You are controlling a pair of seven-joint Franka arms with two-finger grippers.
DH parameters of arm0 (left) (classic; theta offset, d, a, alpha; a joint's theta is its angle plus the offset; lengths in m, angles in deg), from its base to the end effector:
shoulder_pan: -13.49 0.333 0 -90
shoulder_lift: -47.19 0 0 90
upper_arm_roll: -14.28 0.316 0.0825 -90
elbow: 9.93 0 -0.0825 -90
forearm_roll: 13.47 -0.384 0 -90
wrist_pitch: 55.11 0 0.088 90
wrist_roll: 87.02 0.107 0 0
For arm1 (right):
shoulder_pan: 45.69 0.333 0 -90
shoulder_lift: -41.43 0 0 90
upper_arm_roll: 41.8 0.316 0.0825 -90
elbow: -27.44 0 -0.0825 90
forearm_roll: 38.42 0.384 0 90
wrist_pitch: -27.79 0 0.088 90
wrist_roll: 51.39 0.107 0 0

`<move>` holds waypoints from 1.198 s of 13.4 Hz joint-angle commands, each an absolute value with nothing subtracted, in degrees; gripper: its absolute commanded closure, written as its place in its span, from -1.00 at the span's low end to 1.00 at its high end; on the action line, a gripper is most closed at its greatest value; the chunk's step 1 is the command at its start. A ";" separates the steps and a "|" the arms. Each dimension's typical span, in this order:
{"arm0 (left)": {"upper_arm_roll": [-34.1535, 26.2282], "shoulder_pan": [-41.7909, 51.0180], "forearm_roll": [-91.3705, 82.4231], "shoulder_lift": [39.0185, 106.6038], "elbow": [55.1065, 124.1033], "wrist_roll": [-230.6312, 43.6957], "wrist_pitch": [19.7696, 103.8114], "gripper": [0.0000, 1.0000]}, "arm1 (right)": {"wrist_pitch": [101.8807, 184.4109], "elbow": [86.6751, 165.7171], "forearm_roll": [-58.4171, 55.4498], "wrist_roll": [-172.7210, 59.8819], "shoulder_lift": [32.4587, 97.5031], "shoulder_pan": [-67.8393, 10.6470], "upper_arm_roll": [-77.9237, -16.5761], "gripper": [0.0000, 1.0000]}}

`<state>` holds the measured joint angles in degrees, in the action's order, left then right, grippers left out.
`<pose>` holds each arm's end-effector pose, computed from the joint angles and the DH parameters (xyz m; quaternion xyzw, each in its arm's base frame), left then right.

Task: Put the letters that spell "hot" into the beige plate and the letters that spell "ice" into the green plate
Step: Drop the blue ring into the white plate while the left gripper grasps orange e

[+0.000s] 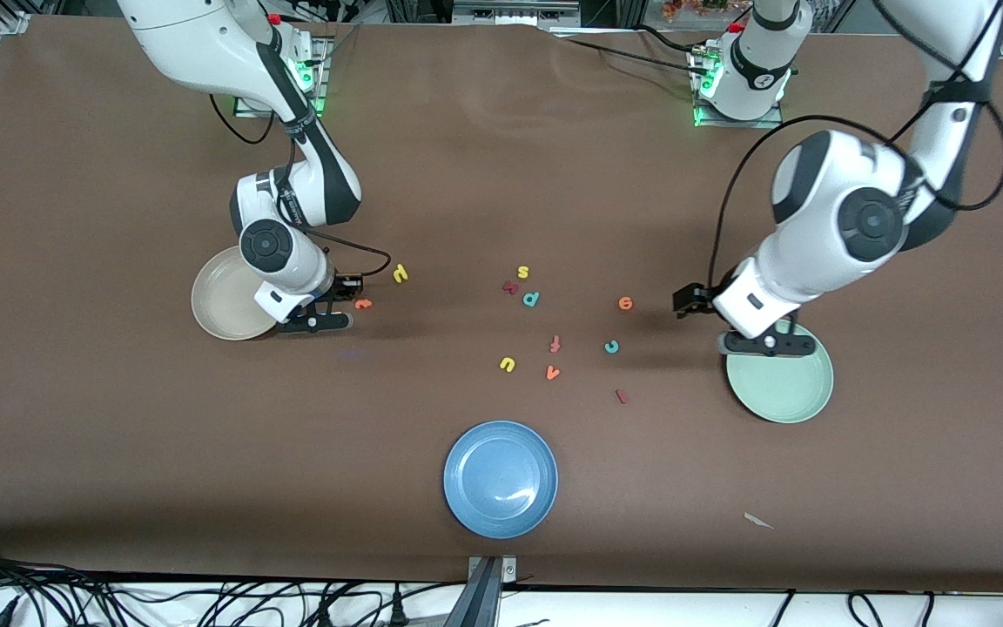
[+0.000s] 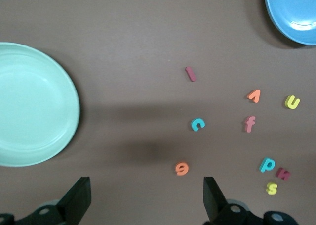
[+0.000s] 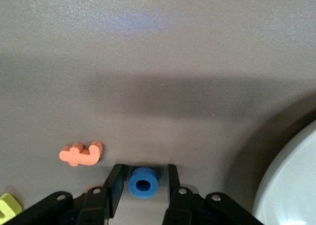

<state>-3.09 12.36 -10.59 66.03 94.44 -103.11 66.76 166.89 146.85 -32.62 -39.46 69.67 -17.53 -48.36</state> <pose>0.6023 -0.1905 0.3641 0.9976 -0.0002 -0.0253 0.0650 0.5292 0.2090 0.1750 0.9962 0.0484 -0.0697 0.0181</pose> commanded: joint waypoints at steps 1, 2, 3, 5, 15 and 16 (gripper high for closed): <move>-3.04 9.63 -11.35 65.64 99.48 -106.34 73.02 -1.00 | 167.80 147.94 -32.00 -40.66 69.82 -17.66 -48.30 0.23; -3.04 8.75 -13.62 66.60 100.45 -108.70 74.34 -1.00 | 167.71 147.94 -32.00 -40.66 69.82 -17.66 -48.30 0.31; -3.04 7.61 -16.08 68.09 100.55 -110.99 75.31 -1.00 | 167.71 147.94 -32.00 -40.66 69.82 -17.66 -48.30 0.36; -3.13 6.11 -20.21 71.17 100.55 -115.56 77.07 -1.00 | 167.71 147.94 -32.00 -40.58 69.82 -17.66 -48.30 0.48; -3.04 3.03 -26.12 79.97 100.81 -122.26 80.95 -0.85 | 157.80 143.56 -32.00 -41.63 64.73 -17.75 -52.16 0.62; -3.04 2.94 -26.21 80.41 100.81 -122.35 80.95 -0.79 | 155.43 142.06 -32.00 -41.89 64.46 -17.75 -53.30 0.62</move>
